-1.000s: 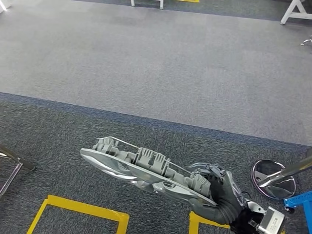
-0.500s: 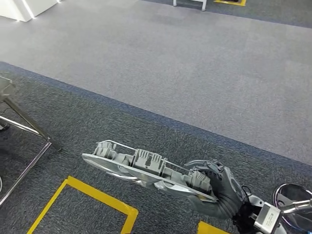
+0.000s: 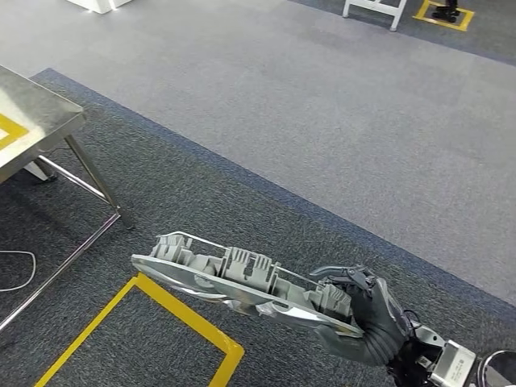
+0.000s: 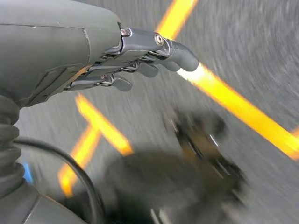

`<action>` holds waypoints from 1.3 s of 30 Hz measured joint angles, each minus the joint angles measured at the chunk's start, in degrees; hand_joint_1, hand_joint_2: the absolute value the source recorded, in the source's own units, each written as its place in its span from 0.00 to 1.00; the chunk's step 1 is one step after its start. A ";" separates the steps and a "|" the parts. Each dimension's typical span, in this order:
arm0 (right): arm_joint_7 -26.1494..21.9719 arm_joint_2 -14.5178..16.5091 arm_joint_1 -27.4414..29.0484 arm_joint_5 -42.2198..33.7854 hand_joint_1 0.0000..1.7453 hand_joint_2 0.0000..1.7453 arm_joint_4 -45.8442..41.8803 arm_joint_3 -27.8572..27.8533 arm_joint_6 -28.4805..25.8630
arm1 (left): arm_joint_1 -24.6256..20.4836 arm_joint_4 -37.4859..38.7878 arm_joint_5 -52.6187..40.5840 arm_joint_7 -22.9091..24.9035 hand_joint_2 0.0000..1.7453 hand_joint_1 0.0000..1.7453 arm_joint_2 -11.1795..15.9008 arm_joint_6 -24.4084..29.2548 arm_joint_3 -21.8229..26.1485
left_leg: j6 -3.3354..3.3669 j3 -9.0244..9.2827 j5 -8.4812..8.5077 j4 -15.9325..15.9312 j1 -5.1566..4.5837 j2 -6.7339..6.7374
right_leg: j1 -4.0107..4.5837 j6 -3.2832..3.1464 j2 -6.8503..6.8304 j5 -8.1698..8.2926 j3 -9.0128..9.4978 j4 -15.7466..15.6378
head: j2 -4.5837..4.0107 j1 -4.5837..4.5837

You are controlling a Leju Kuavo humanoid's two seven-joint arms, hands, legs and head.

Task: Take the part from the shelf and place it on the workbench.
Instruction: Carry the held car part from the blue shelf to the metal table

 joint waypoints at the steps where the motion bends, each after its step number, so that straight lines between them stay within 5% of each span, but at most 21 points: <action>1: -0.01 0.02 0.02 -0.26 1.00 1.00 0.01 0.09 0.01 | 0.59 -0.49 1.23 -0.37 1.00 0.00 -0.21 -1.56 1.94 | 0.00 0.13 -0.02 0.00 -0.06 -0.84 | 0.03 -0.27 0.26 1.97 0.45 -2.01 | 0.00 0.01; 3: -0.03 0.06 0.02 -0.70 1.00 1.00 0.01 0.31 0.03 | 1.60 -1.14 2.71 -0.69 1.00 0.00 -0.81 -2.66 5.25 | -0.09 0.25 -0.06 0.04 -0.10 -2.36 | 0.05 -0.98 2.51 6.27 3.23 -9.33 | 0.00 -0.01; 5: -0.06 0.14 0.10 -1.00 1.00 1.00 -0.01 0.55 0.05 | 2.42 -1.53 3.47 -0.72 1.00 0.00 -1.30 -2.38 7.86 | -0.57 -0.09 -0.04 0.17 0.04 -3.83 | 0.03 -1.29 4.90 7.83 5.57 -14.38 | 0.00 -0.05; 8: -0.05 0.21 0.20 -1.27 1.00 1.00 0.00 0.69 0.20 | 4.36 -2.55 3.93 0.22 1.00 0.00 -1.85 0.02 11.11 | -1.88 -0.59 0.16 0.13 0.49 -5.26 | 0.16 -1.49 4.03 7.80 6.58 -15.74 | 0.00 -0.05; 10: -0.05 0.27 0.37 -1.38 1.00 1.00 -0.01 0.70 0.31 | 5.92 -3.63 3.71 1.23 1.00 0.00 -2.14 2.63 12.95 | -2.44 -1.36 -1.24 2.05 0.33 -2.45 | -0.01 -1.98 2.48 7.97 7.18 -16.43 | 0.00 -0.31; 12: -0.05 0.33 0.68 -1.44 1.00 1.00 -0.01 0.72 0.40 | 6.94 -4.53 3.50 1.80 1.00 0.00 -2.37 4.11 14.54 | -2.89 -4.12 -4.65 8.07 0.26 0.96 | -0.02 -2.33 0.69 7.84 7.56 -16.68 | 0.00 -0.55; 14: -0.03 0.34 0.85 -1.46 1.00 1.00 0.04 0.76 0.49 | 7.46 -5.08 3.39 2.03 1.00 0.00 -2.56 4.51 15.59 | -3.33 -7.02 -7.00 14.16 0.43 1.73 | -0.01 -2.40 -1.21 7.57 7.72 -16.65 | 0.00 -0.56; 15: -0.02 0.34 0.88 -1.46 1.00 1.00 0.06 0.80 0.54 | 7.73 -5.28 3.36 2.13 1.00 0.00 -2.65 4.59 15.96 | -3.50 -7.27 -6.70 14.84 0.54 1.87 | -0.02 -2.35 -2.10 7.43 7.82 -16.63 | 0.00 -0.56; 17: -0.01 0.34 0.89 -1.46 1.00 1.00 0.09 0.86 0.62 | 8.29 -5.59 3.30 2.28 1.00 0.00 -2.77 4.68 16.63 | -3.66 -4.41 -3.35 9.74 0.71 2.68 | -0.04 -2.09 -3.62 7.09 8.24 -16.59 | 0.00 -0.57; 19: -0.01 0.34 0.88 -1.46 1.00 1.00 0.09 0.90 0.69 | 8.56 -5.85 3.22 2.30 1.00 0.00 -2.86 4.71 17.06 | -3.27 -0.60 -0.74 2.62 0.49 5.01 | 0.16 -1.58 -4.86 6.64 8.72 -16.50 | 0.00 -0.55; 21: -0.01 0.34 0.83 -1.48 1.00 1.00 0.09 0.93 0.75 | 8.64 -6.05 3.16 2.30 1.00 0.00 -2.95 4.72 17.23 | -2.40 0.54 -0.49 0.05 0.09 6.02 | 0.45 -0.95 -5.89 6.28 9.07 -16.48 | 0.00 -0.43; 23: -0.01 0.34 0.76 -1.48 1.00 1.00 0.09 0.98 0.78 | 8.86 -6.19 3.16 2.30 1.00 0.00 -3.06 4.73 17.41 | -1.50 0.43 -0.43 -0.13 0.01 4.79 | 0.40 -0.25 -6.68 6.01 9.39 -16.65 | 0.00 -0.38; 25: -0.02 0.34 0.70 -1.49 1.00 1.00 0.09 0.98 0.80 | 9.10 -6.33 3.16 2.30 1.00 0.00 -3.12 4.75 17.71 | -0.75 0.62 -0.23 -0.47 0.20 3.70 | 0.16 0.34 -4.84 4.60 8.80 -15.06 | 0.00 -0.19; 27: -0.03 0.34 0.72 -1.55 1.00 1.00 0.10 0.99 0.81 | 9.09 -6.47 3.16 2.30 1.00 0.00 -3.14 4.76 18.01 | -0.24 0.70 -0.13 -0.61 0.30 2.60 | 0.02 0.54 -1.56 1.28 5.77 -8.74 | 0.00 0.15; 29: -0.03 0.34 0.85 -1.59 1.00 1.00 0.11 1.04 0.81 | 9.03 -6.50 3.16 2.30 1.00 0.00 -3.19 4.76 18.13 | -0.02 0.69 -0.17 -0.58 0.18 1.27 | 0.02 0.52 -0.23 -1.24 1.79 -1.36 | 0.00 0.27; 30: -0.02 0.34 0.90 -1.58 1.00 1.00 0.11 1.06 0.81 | 9.05 -6.50 3.16 2.30 1.00 0.00 -3.24 4.76 18.15 | 0.01 0.74 -0.19 -0.57 0.12 0.54 | 0.03 0.44 -0.07 -0.99 0.71 0.04 | 0.00 0.28; 32: 0.01 0.34 0.96 -1.58 1.00 1.00 0.11 1.05 0.81 | 9.08 -6.51 3.16 2.30 1.00 0.00 -3.32 4.76 18.17 | -0.02 0.93 -0.23 -0.55 0.08 -1.06 | 0.03 0.10 0.45 2.68 1.69 -3.77 | 0.00 0.28; 34: 0.01 0.35 0.98 -1.59 1.00 1.00 0.11 1.06 0.81 | 9.05 -6.54 3.16 2.30 1.00 0.00 -3.37 4.76 18.21 | -0.24 1.01 -0.33 -0.45 0.04 -2.56 | -0.08 -0.48 2.73 6.65 4.75 -11.50 | 0.00 0.26; 36: -0.03 0.35 0.96 -1.61 1.00 1.00 0.10 1.06 0.81 | 9.07 -6.60 3.16 2.30 1.00 0.00 -3.42 4.76 18.24 | -0.82 0.66 -0.30 -0.37 0.16 -3.87 | -0.10 -0.88 4.52 7.55 6.77 -15.50 | 0.00 0.24; 39: -0.03 0.34 0.85 -1.59 1.00 1.00 0.10 1.03 0.81 | 9.31 -6.67 3.16 2.32 1.00 0.00 -3.47 4.78 18.24 | -2.03 0.22 -0.15 -0.39 0.39 -4.99 | -0.11 -1.47 3.21 7.43 7.58 -16.43 | 0.00 0.19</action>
